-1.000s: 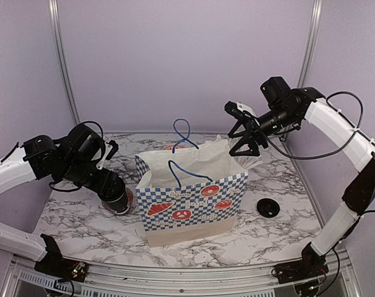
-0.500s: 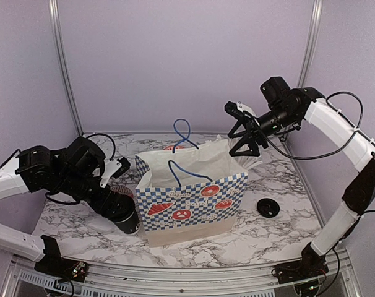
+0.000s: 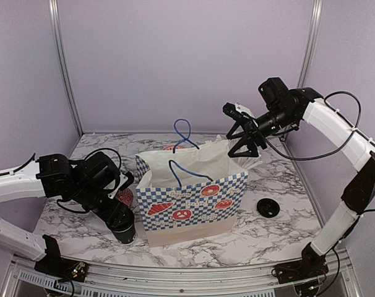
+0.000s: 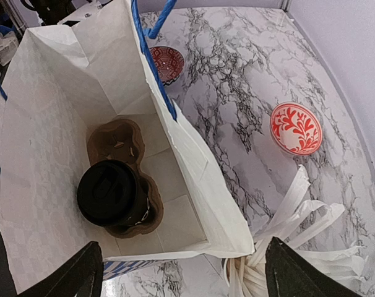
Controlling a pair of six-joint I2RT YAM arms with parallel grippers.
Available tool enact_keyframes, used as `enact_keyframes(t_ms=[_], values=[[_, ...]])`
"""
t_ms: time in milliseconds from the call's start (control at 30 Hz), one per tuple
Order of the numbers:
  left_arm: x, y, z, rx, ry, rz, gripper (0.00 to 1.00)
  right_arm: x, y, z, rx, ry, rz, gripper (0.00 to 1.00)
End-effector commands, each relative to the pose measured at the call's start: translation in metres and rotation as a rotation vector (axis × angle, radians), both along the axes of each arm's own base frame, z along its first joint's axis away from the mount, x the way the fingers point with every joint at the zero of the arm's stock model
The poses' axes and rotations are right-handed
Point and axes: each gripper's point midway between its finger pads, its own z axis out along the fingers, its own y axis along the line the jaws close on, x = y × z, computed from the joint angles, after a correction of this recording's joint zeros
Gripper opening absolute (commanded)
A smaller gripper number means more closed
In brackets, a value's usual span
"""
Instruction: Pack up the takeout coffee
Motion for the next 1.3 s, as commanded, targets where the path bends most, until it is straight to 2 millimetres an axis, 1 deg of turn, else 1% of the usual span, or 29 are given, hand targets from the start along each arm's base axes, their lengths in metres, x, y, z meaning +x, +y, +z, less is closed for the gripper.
enact_keyframes(t_ms=[0,100,167,333,400,533,700,933,1033,1133,1267], values=[[-0.003,-0.001,-0.012,0.006,0.03,0.033,0.67,-0.005,0.004,0.001,0.007,0.006,0.033,0.88],[-0.008,-0.001,-0.022,0.026,0.066,0.026,0.71,-0.005,0.005,-0.003,0.004,0.017,0.037,0.87],[-0.01,0.0,-0.023,0.031,0.077,0.026,0.74,-0.005,0.005,-0.003,0.005,0.02,0.042,0.87],[-0.012,0.0,-0.004,-0.007,0.072,0.047,0.81,-0.009,0.004,-0.002,0.006,0.017,0.046,0.87],[-0.014,0.001,0.001,-0.009,0.082,0.053,0.85,-0.009,0.004,-0.002,0.006,0.015,0.045,0.87],[-0.021,0.005,-0.003,0.025,0.126,0.057,0.87,-0.009,0.004,-0.002,0.008,0.013,0.048,0.87],[-0.027,0.009,-0.005,0.086,0.148,0.047,0.88,-0.011,0.003,0.0,0.009,0.01,0.049,0.87],[-0.021,0.009,-0.01,0.13,0.128,0.055,0.88,-0.013,0.002,-0.004,0.008,0.016,0.053,0.87],[-0.018,0.011,-0.012,0.15,0.115,0.062,0.86,-0.014,0.002,-0.006,0.005,0.018,0.054,0.87],[-0.014,0.009,-0.01,0.152,0.1,0.067,0.84,-0.015,0.001,-0.005,0.005,0.014,0.053,0.87],[-0.013,0.006,-0.008,0.144,0.101,0.057,0.79,-0.016,0.002,-0.001,0.017,0.01,0.056,0.87]])
